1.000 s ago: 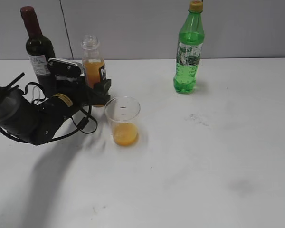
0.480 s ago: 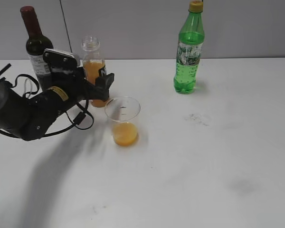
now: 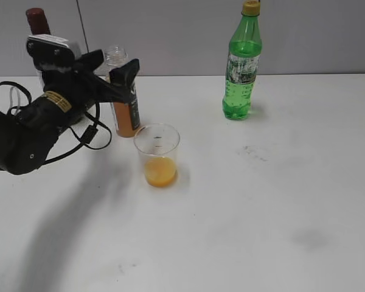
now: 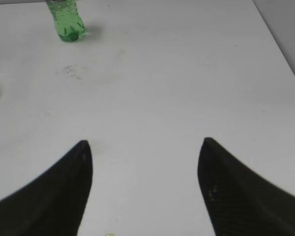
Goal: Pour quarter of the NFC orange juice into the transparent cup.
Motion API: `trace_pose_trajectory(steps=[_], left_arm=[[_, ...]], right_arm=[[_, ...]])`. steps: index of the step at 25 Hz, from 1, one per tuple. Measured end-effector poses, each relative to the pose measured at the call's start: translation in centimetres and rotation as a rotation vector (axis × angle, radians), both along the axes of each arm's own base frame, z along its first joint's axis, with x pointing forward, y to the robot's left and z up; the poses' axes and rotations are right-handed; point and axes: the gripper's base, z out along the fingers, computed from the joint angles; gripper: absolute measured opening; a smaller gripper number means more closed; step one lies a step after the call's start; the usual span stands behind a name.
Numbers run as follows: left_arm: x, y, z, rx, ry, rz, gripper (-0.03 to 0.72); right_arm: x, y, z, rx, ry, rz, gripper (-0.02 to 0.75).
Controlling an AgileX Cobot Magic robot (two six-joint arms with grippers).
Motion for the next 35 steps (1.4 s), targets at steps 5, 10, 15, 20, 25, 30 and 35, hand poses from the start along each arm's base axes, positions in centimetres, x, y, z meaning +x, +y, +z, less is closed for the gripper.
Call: trace_pose_trajectory(steps=[5,10,15,20,25,30,35], left_arm=[[-0.1,0.0,1.4,-0.026,-0.055,-0.001,0.668],[-0.4,0.2,3.8,-0.052,-0.113,0.000,0.667],[-1.1,0.7,7.6,-0.012,-0.104,0.013,0.657],[-1.5,1.6,12.9,0.111,0.038,0.042,0.649],[-2.6,2.6,17.9,0.233,0.231,0.066,0.637],[-3.3,5.6,21.2,0.301,0.453,0.151,0.618],[-5.0,9.3,23.7,0.341,0.659,0.247,0.613]], right_arm=[[0.0,0.0,0.0,0.000,0.000,0.000,0.518],[0.0,0.0,0.0,0.000,0.000,0.000,0.518],[0.0,0.0,0.0,0.000,0.000,0.000,0.518],[0.0,0.0,0.0,0.000,0.000,0.000,0.518],[0.0,0.0,0.0,0.000,0.000,0.000,0.518],[0.0,0.0,0.0,0.000,0.000,0.000,0.518],[0.0,0.0,0.0,0.000,0.000,0.000,0.518]])
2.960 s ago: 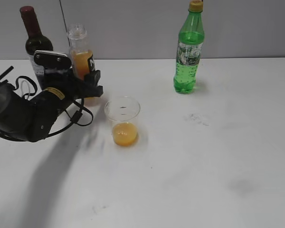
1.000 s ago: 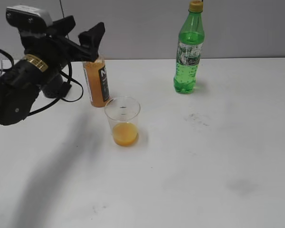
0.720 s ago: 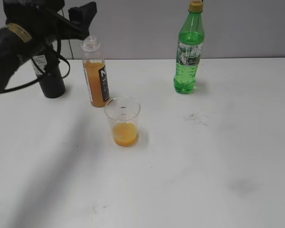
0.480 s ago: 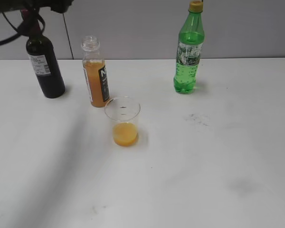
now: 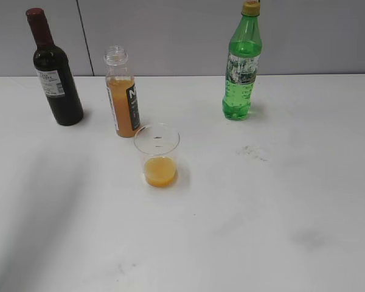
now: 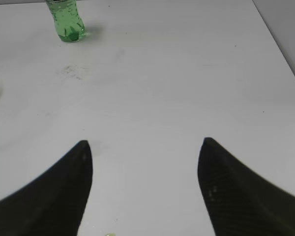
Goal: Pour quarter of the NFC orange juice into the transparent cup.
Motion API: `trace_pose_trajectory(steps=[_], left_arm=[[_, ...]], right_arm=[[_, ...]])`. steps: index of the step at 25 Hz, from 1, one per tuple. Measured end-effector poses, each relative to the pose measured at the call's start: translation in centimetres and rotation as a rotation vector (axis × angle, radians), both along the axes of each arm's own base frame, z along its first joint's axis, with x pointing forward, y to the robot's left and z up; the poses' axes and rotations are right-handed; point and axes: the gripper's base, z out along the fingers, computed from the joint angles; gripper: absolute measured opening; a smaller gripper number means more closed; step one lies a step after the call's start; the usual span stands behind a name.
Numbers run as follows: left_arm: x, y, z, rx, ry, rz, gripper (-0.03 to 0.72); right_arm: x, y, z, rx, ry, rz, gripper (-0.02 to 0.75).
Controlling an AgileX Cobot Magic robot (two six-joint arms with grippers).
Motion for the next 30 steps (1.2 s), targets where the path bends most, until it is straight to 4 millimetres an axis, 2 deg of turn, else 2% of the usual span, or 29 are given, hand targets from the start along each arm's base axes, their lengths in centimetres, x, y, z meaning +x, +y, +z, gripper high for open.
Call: trace_pose_trajectory(steps=[5,8,12,15,23,30], left_arm=[[-3.9,3.4,1.3,0.030,0.167,0.102,0.609],[-6.3,4.3,1.9,0.053,0.247,0.132,0.605],[-9.5,4.8,2.5,0.048,0.243,0.137,0.599],[-12.3,5.1,1.2,0.046,0.251,0.135,0.594],[-19.5,5.8,-5.0,0.036,0.270,0.128,0.593],[-23.9,6.3,-8.1,-0.023,0.213,0.157,0.593]], right_arm=[[0.0,0.0,0.0,0.000,0.000,0.000,0.518],[0.0,0.0,0.0,0.000,0.000,0.000,0.518],[0.0,0.0,0.0,0.000,0.000,0.000,0.518],[0.0,0.0,0.0,0.000,0.000,0.000,0.518],[0.0,0.0,0.0,0.000,0.000,0.000,0.518],[0.0,0.0,0.0,0.000,0.000,0.000,0.518]])
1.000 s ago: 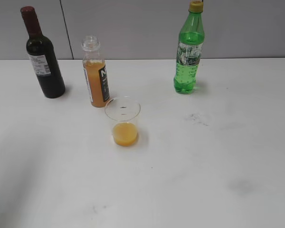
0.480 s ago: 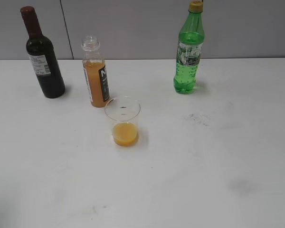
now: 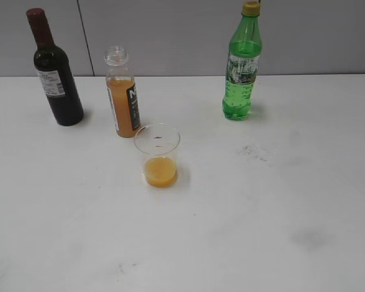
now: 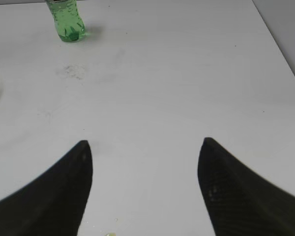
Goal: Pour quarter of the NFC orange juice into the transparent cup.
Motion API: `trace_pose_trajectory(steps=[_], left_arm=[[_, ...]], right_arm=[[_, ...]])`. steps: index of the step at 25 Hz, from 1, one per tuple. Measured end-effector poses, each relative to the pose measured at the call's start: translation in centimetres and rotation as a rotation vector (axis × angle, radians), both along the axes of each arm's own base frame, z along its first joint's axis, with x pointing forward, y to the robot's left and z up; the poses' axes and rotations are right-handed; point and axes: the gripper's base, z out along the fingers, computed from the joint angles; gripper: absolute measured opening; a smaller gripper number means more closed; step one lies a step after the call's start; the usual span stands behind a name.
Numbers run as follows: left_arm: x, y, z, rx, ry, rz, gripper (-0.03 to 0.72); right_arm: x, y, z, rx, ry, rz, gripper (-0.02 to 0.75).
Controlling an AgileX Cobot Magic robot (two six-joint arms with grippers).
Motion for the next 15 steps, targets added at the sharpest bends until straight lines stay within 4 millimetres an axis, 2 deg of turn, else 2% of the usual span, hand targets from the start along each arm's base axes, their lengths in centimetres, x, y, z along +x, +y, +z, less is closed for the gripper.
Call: trace_pose_trajectory(steps=[7,15], left_arm=[[-2.9,0.2,-2.7,-0.024,-0.062,0.022,0.591],[-5.1,0.3,-3.0,-0.035,-0.228,0.019,0.590]], right_arm=[[0.0,0.0,0.0,0.000,0.000,0.000,0.518],[0.0,0.0,0.0,0.000,0.000,0.000,0.518]])
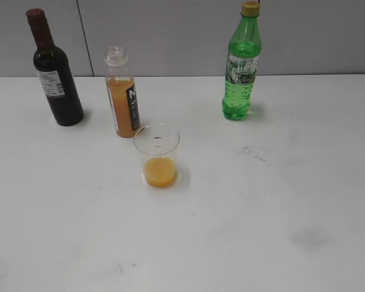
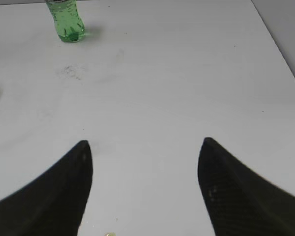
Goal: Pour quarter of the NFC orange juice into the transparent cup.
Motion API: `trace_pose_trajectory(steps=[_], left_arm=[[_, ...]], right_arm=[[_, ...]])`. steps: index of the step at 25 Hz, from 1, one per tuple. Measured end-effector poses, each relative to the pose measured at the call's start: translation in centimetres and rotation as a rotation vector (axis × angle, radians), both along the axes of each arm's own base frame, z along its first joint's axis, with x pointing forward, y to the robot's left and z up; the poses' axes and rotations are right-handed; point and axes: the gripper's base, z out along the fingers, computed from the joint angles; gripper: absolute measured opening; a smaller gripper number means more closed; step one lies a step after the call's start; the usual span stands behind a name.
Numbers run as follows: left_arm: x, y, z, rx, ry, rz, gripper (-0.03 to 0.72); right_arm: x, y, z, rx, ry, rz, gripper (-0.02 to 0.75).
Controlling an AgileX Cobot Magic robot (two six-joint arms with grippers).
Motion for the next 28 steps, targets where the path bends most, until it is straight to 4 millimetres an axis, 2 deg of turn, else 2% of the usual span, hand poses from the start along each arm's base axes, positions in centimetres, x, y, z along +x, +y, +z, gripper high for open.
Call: trace_pose_trajectory(steps=[6,28], left_arm=[[-1.9,0.1,0.1,-0.009,-0.135,0.001,0.589],[-2.0,0.1,0.1,-0.011,-0.144,0.001,0.546]], right_arm=[[0.0,0.0,0.0,0.000,-0.001,0.000,0.518],[0.0,0.0,0.0,0.001,-0.001,0.001,0.518]])
